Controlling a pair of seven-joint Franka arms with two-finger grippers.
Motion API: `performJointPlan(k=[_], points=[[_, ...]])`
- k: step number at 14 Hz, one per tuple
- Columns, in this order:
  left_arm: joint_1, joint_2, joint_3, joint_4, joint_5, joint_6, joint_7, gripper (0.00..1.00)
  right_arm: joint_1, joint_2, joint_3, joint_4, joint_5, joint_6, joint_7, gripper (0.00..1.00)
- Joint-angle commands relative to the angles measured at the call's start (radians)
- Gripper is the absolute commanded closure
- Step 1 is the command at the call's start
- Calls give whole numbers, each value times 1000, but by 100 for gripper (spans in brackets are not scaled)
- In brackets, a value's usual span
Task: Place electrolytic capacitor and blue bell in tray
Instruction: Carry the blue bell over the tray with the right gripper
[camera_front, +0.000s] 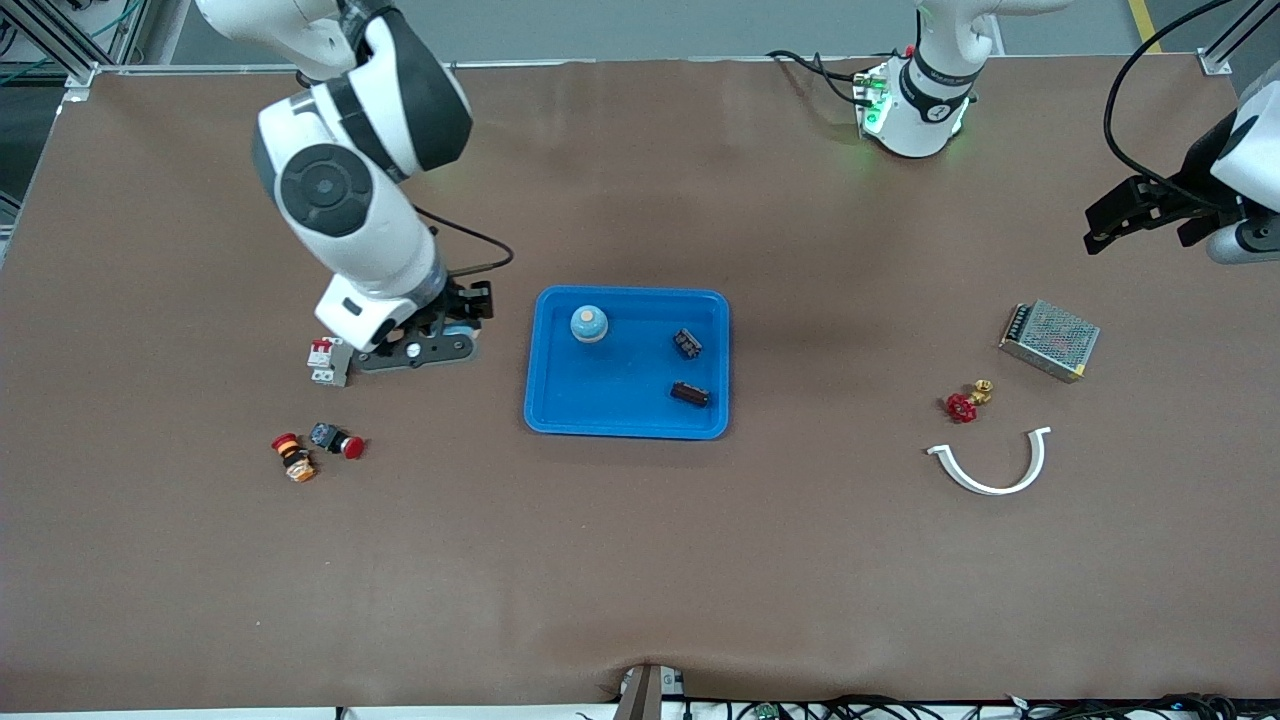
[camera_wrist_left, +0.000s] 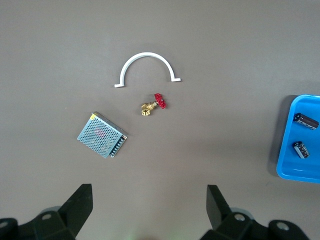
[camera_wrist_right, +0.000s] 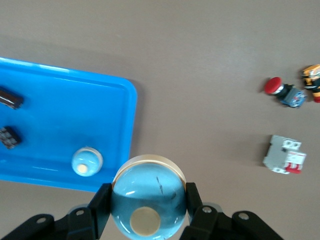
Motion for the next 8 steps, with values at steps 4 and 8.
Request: performJointPlan(k=[4, 8], points=[[4, 0, -3, 0, -13, 7, 3, 0, 92, 42, -14, -3, 1, 99, 159, 56], [1, 5, -3, 0, -15, 7, 7, 0, 130, 97, -13, -4, 1, 194, 218, 56]])
